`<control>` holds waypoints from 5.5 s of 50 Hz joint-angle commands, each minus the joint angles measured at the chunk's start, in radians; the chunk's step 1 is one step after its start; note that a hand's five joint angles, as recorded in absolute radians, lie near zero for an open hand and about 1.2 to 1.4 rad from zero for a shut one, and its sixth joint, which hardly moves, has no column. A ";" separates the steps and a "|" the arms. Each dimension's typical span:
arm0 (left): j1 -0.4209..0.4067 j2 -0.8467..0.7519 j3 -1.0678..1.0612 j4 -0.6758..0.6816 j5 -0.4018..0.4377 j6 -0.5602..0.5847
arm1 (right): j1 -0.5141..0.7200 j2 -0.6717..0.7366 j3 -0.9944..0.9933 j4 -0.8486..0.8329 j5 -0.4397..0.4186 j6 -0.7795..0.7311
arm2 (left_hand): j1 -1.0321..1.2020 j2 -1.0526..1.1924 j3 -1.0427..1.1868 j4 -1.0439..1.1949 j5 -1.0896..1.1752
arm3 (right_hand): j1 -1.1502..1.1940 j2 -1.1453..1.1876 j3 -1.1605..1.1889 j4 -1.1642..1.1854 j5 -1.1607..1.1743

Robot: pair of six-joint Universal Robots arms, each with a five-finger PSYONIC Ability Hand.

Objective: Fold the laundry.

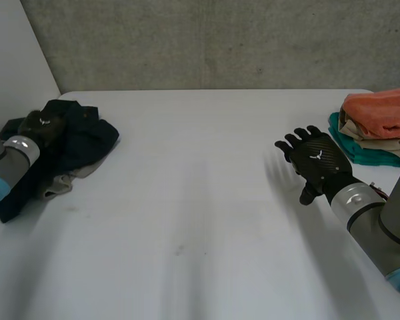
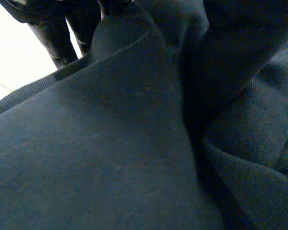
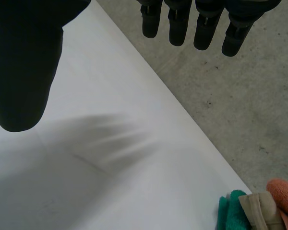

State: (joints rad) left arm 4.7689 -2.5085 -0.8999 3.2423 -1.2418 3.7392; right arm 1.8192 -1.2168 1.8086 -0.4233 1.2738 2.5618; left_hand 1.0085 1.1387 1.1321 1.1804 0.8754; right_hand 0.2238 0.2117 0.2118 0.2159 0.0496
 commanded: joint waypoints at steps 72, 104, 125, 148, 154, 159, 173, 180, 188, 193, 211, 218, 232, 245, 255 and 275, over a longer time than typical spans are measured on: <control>-0.811 0.604 -0.923 0.131 -0.490 -0.553 | 0.121 0.215 -0.313 0.204 -0.209 -0.149 | -0.716 -0.846 -0.839 -0.887 -0.757 | 1.171 1.183 1.183 1.179 1.170; -0.745 0.612 -0.657 0.277 -0.489 -0.421 | 0.117 0.079 -0.373 0.262 0.035 -0.038 | 0.388 0.258 0.264 0.216 0.346 | 1.172 1.185 1.184 1.180 1.172; -0.492 0.892 -0.580 -0.134 -0.268 -0.522 | 0.060 -0.337 -0.629 0.845 0.045 -0.041 | 0.388 0.258 0.264 0.216 0.346 | 1.172 1.185 1.184 1.180 1.172; -0.448 0.350 0.123 0.155 -0.232 -0.562 | 0.115 0.076 -0.781 0.217 0.278 0.077 | 0.388 0.258 0.264 0.216 0.346 | 1.172 1.185 1.184 1.180 1.172; -0.448 0.399 0.182 0.385 -0.242 -0.608 | 0.120 0.020 -0.692 -0.242 0.288 0.120 | 0.388 0.258 0.264 0.216 0.346 | 1.172 1.185 1.184 1.180 1.172; -0.432 0.438 0.171 0.398 -0.235 -0.630 | 0.143 -0.009 -0.670 -0.166 0.283 0.124 | 0.388 0.258 0.264 0.216 0.346 | 1.172 1.185 1.184 1.180 1.172; -0.412 0.421 -0.310 0.277 -0.217 -0.615 | 0.187 0.040 -0.355 0.118 0.222 0.126 | 0.388 0.258 0.264 0.216 0.346 | 1.172 1.185 1.184 1.180 1.172; -0.403 0.332 -0.516 0.226 -0.229 -0.497 | 0.233 0.134 -0.206 0.144 0.213 0.112 | 0.388 0.258 0.264 0.216 0.346 | 1.172 1.185 1.184 1.180 1.172; -0.388 0.385 -0.634 0.200 -0.223 -0.332 | 0.229 0.134 -0.180 0.144 0.213 0.115 | -0.466 -0.596 -0.590 -0.638 -0.508 | 1.172 1.185 1.184 1.180 1.172; -0.400 0.526 -0.717 0.203 -0.218 -0.314 | 0.227 0.131 -0.178 0.143 0.217 0.124 | -0.501 -0.632 -0.625 -0.673 -0.543 | 1.172 1.185 1.184 1.180 1.172; -0.466 0.752 -1.088 0.215 -0.215 -0.183 | 0.233 0.126 -0.169 0.143 0.225 0.126 | -0.331 -0.461 -0.455 -0.503 -0.373 | 1.172 1.185 1.184 1.180 1.172; -0.455 0.576 -1.018 0.220 -0.214 -0.157 | 0.238 0.128 -0.167 0.143 0.225 0.126 | -0.349 -0.479 -0.472 -0.521 -0.390 | 1.172 1.185 1.184 1.180 1.172; -0.454 0.430 -0.858 0.221 -0.215 -0.154 | 0.238 0.128 -0.158 0.144 0.223 0.123 | -0.428 -0.558 -0.552 -0.600 -0.470 | 1.172 1.185 1.184 1.180 1.172; -0.454 0.366 -0.761 0.220 -0.215 -0.153 | 0.235 0.129 -0.158 0.143 0.222 0.120 | -0.143 -0.274 -0.267 -0.315 -0.185 | 1.172 1.185 1.184 1.180 1.172; -0.460 0.367 -0.754 0.221 -0.215 -0.154 | 0.227 0.126 -0.170 0.144 0.226 0.115 | 0.388 0.258 0.264 0.216 0.346 | 1.172 1.185 1.184 1.180 1.172; -0.607 0.938 -1.014 -0.649 -0.176 0.039 | 0.223 -0.099 -0.183 1.015 0.213 -0.425 | 0.388 0.258 0.264 0.216 0.346 | 1.172 1.185 1.184 1.180 1.172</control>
State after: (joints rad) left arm 4.2407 -1.7025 -1.8400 2.9497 -1.4552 3.6641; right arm 2.0451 -1.2541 1.5914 0.2261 1.4942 2.3272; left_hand 1.1548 1.1932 1.1871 1.1969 0.9804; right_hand 1.1170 1.1796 1.2034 1.2018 1.0104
